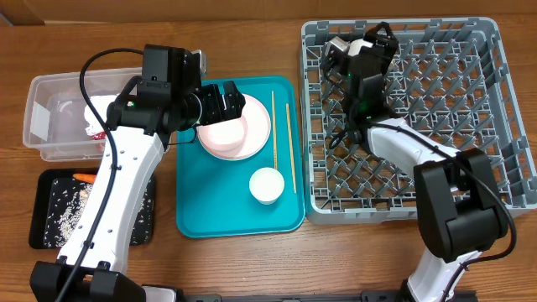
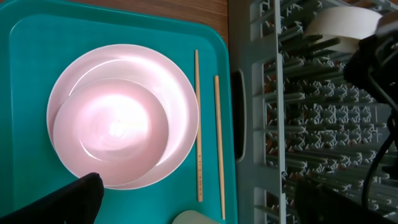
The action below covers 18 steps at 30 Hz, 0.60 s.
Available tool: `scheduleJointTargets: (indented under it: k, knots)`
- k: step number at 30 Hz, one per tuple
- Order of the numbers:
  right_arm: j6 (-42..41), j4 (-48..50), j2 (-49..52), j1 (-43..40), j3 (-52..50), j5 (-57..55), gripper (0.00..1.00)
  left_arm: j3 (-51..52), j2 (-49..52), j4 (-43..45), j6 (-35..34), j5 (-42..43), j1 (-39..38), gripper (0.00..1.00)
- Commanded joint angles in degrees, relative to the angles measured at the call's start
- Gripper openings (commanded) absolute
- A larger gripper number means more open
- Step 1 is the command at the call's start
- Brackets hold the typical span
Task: Sort waste into correct bins and load items into the dishwasher
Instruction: 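Lower the white bowl upside down into the rack's upper area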
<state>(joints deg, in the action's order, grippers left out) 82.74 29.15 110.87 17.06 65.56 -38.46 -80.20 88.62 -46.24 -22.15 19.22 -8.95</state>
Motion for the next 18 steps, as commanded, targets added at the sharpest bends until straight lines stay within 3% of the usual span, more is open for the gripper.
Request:
scheduleJointTargets:
  k: [1,10,18]
  knots:
    - [-0.6,0.5,0.2,1.4,0.8,-0.5,1.00,-1.0,-0.7,0.1,0.3,-0.3,0.2,1.00]
    - [-0.9,0.5,-0.2,3.9,0.8,-4.0,1.00,-1.0,-0.7,0.1,0.3,-0.3,0.2,1.00]
    - [-8.9,0.5,-4.3,4.0,0.8,-6.4,1.00,-1.0,-0.7,0.1,0.3,-0.3,0.2,1.00]
